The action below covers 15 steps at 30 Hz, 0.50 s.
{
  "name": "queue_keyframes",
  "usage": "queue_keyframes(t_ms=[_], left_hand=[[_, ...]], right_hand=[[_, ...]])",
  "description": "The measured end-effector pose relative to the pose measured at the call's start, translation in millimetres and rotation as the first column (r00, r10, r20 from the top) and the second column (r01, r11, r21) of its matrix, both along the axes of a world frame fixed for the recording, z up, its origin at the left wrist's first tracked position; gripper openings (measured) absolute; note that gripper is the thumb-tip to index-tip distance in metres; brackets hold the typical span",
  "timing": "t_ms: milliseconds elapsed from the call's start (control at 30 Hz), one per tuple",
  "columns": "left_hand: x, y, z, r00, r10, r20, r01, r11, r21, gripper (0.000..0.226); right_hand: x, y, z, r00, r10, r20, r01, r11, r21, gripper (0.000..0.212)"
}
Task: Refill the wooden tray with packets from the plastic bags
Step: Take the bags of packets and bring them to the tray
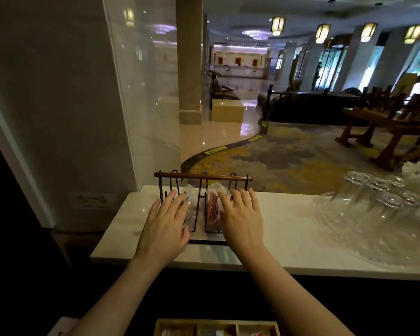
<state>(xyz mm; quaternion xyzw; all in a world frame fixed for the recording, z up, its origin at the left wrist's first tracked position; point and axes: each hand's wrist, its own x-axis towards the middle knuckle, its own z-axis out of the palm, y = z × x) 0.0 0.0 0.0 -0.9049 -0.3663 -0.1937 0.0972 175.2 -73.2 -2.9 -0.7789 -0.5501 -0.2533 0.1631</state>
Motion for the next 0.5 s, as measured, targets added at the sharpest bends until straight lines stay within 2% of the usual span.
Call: queue_keyframes(t_ms=[167,333,400,500], left_hand=[[-0.3,3.6,-2.1,0.998,-0.040,0.049,0.039,0.999,0.020,0.057],[1.4,4.6,-6.1,0.990,-0.071,0.119,0.073,0.997,-0.013,0.056],[2.8,5.1,-8.5,0.987,-0.084,0.139,0.087,0.996,-0.021,0.056],[4.7,4.7,-9.1,0.987,-0.073,0.146,0.080,0.996,-0.040,0.062]], right_hand=[[0.4,16.1,13.7,0.995,-0.076,0.069,0.075,0.997,0.013,0.018],[-6.1,29.6,28.4,0.992,-0.102,0.072,0.107,0.992,-0.071,0.008],[-9.5,30.1,29.5,0.994,-0.086,0.071,0.090,0.994,-0.054,0.014],[-6.4,28.3,31.5,0.999,0.025,0.040,-0.027,0.998,0.055,0.008]])
